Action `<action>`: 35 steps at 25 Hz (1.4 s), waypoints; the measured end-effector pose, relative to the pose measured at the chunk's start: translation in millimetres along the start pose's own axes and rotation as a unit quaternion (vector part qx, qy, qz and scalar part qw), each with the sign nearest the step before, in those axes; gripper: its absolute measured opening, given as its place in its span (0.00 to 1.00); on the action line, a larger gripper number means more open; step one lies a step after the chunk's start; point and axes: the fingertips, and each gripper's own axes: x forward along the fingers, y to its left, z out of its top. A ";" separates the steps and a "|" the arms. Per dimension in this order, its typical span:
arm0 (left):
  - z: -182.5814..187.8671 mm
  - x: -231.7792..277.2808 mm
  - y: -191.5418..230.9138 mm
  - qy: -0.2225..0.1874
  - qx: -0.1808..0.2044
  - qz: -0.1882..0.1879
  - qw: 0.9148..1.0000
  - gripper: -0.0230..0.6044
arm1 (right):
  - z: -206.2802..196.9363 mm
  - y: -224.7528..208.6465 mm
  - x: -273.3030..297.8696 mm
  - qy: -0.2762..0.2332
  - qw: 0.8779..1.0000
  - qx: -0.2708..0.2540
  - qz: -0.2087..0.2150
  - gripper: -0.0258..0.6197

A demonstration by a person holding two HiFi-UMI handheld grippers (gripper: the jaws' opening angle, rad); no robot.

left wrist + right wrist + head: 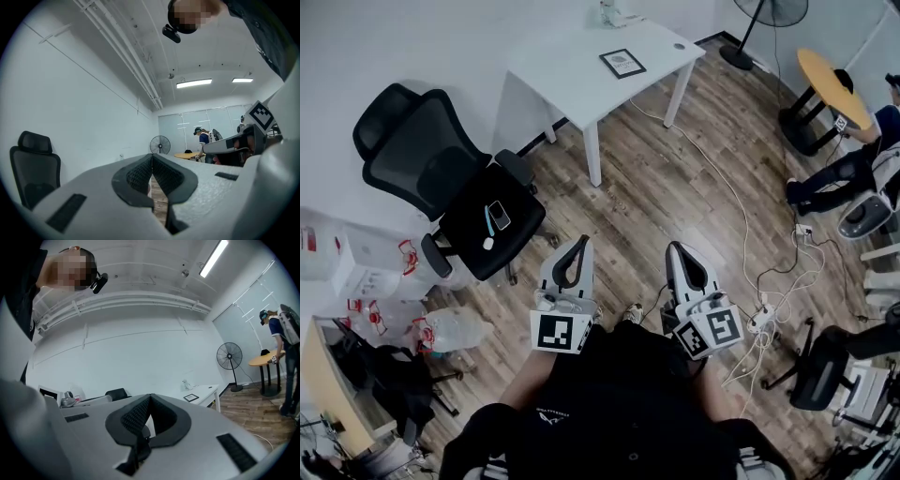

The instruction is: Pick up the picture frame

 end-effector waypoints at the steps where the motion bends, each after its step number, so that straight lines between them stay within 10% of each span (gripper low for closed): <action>1: 0.9 2.2 -3.3 -0.001 -0.001 0.002 1.000 0.05 | 0.5 -2.9 -2.0 0.002 1.000 -0.002 0.002 0.04; 16: -4.3 36.7 -60.5 -0.011 0.004 0.020 1.000 0.05 | 16.1 -75.9 -26.2 -0.012 0.999 -0.041 -0.032 0.04; 35: -29.9 191.7 18.3 -0.002 -0.014 -0.014 1.000 0.05 | 28.9 -156.7 107.2 0.003 0.995 -0.040 -0.092 0.04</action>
